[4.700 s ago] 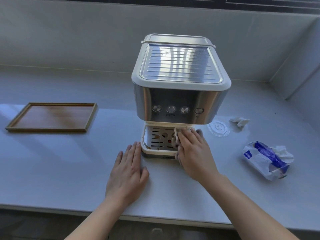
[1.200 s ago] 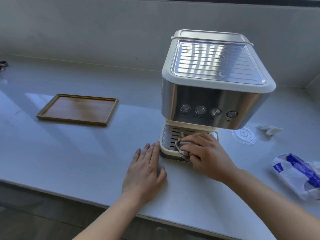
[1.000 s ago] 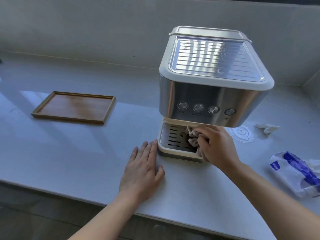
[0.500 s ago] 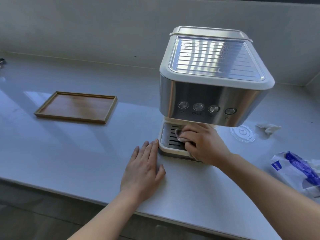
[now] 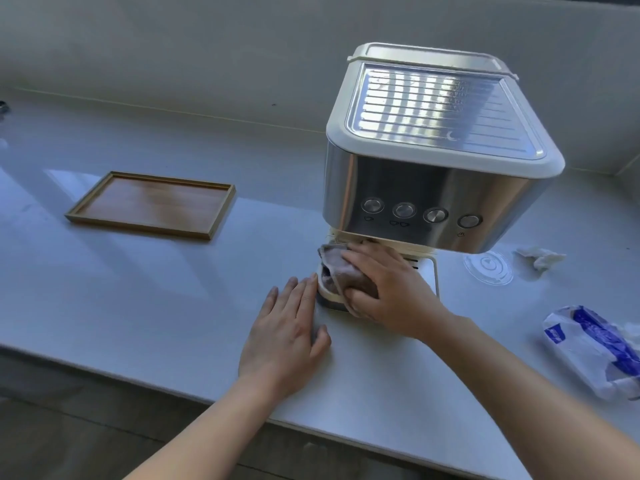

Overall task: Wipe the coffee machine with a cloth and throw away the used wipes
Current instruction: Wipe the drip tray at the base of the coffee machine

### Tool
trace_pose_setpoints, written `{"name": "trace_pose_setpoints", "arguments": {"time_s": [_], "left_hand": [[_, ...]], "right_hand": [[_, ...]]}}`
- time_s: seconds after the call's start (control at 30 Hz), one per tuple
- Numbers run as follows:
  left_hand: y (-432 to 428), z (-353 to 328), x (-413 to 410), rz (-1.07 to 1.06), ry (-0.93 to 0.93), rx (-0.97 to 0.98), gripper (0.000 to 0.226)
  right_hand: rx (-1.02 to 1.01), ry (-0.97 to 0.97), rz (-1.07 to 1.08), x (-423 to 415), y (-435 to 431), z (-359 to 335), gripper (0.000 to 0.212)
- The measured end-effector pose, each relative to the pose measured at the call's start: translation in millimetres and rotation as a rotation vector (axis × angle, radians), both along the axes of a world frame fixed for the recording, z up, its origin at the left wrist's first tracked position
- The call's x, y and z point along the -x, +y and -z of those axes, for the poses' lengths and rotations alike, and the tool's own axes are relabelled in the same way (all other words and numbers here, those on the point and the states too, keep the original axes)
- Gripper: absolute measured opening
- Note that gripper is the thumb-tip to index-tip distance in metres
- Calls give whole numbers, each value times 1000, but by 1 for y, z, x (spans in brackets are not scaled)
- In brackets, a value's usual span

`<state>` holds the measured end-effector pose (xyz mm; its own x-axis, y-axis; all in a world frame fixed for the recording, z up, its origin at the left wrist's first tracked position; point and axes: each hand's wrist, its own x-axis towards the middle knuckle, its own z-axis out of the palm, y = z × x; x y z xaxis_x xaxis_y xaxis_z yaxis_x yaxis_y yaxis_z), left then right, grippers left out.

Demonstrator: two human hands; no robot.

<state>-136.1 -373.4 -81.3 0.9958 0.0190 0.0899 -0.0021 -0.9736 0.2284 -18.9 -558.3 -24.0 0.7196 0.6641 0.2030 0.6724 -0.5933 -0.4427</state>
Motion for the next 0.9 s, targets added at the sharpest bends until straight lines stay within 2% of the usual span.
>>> {"name": "trace_pose_setpoints", "arguments": {"time_s": [0.1, 0.2, 0.3, 0.37, 0.5, 0.7, 0.83, 0.9], "left_hand": [[1, -1, -1, 4, 20, -24, 77], [1, -2, 0, 9, 9, -12, 75], [1, -1, 1, -1, -12, 29, 74], [0, -1, 0, -5, -22, 32, 75], [-2, -2, 2, -6, -12, 14, 75], [0, -1, 0, 0, -22, 13, 74], [-1, -2, 0, 2, 3, 6, 75], [0, -3, 0, -6, -2, -3, 75]], "right_hand": [[-24, -90, -87, 12, 25, -1, 49], [-11, -189, -158, 11, 7, 1, 37], [17, -283, -66, 8, -27, 6, 29], [25, -279, 35, 10, -32, 6, 25], [175, -222, 44, 30, 1, 10, 44], [141, -331, 118, 31, -19, 18, 40], [146, -259, 288, 37, 12, 13, 43], [171, -246, 308, 43, 23, 13, 46]]}}
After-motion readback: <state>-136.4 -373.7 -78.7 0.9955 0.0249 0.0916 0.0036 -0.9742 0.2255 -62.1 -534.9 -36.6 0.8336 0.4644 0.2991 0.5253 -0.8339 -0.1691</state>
